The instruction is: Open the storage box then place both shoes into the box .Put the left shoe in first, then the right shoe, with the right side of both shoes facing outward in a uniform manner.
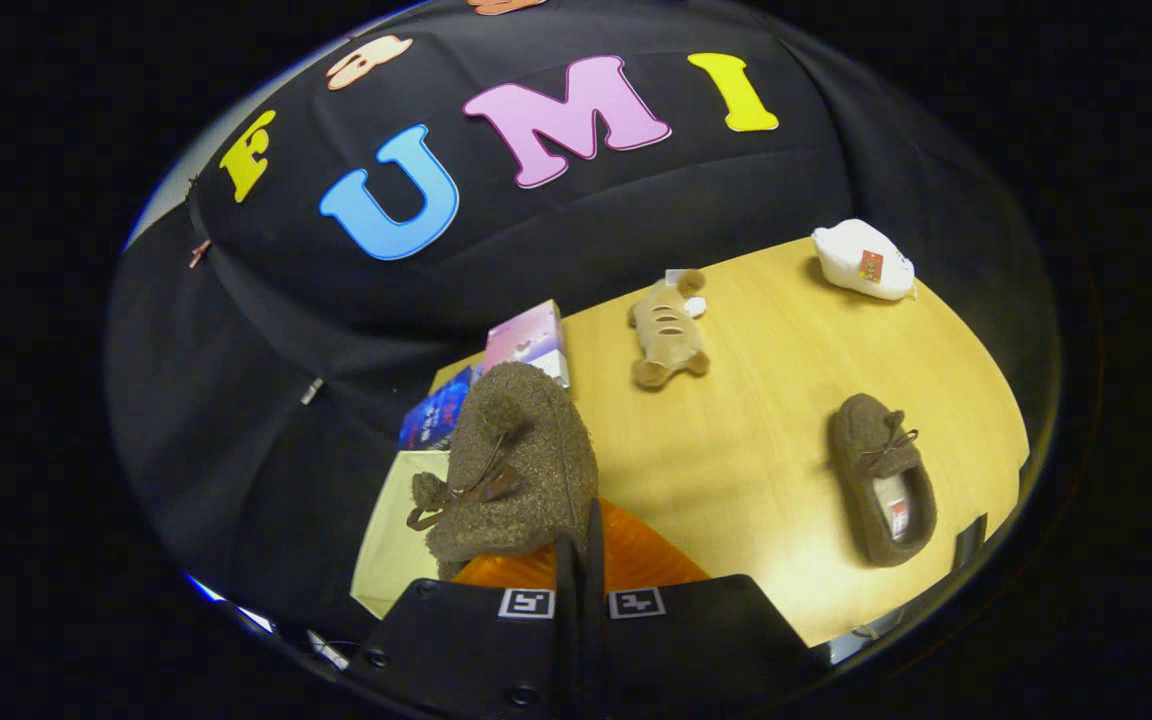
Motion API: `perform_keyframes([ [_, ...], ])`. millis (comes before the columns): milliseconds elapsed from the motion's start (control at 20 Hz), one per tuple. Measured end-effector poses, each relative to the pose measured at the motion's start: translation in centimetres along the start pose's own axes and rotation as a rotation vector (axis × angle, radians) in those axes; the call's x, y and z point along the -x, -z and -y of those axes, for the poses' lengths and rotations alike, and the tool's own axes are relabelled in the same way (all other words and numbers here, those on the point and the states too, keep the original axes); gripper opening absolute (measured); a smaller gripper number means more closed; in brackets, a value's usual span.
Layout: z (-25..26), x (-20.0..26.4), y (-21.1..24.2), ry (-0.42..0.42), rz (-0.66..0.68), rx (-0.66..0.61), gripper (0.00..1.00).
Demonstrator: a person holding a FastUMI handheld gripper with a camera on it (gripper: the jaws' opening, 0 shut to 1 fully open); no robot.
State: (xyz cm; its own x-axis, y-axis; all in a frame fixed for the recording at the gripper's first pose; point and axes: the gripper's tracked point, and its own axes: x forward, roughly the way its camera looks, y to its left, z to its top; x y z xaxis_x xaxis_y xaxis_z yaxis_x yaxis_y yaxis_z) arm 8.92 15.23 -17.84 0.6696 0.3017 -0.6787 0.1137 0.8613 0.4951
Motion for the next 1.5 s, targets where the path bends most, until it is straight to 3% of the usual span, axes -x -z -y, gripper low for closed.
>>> perform_keyframes([
  [300, -7.8, -0.9, 0.0, -0.076, -0.018, -0.038, 0.05],
  [600, -13.8, -5.2, 4.4, -0.063, -0.111, -0.09, 0.05],
  [1000, -14.0, -12.1, 12.0, 0.078, -0.218, -0.11, 0.06],
  [1200, -14.3, -14.5, 13.6, 0.108, -0.238, -0.127, 0.05],
  [1250, -15.2, -14.8, 14.1, 0.078, -0.259, -0.151, 0.06],
  [1300, -16.5, -15.0, 14.8, 0.031, -0.293, -0.175, 0.14],
  [1500, -19.1, -13.1, 15.1, -0.09, -0.306, -0.149, 0.99],
])
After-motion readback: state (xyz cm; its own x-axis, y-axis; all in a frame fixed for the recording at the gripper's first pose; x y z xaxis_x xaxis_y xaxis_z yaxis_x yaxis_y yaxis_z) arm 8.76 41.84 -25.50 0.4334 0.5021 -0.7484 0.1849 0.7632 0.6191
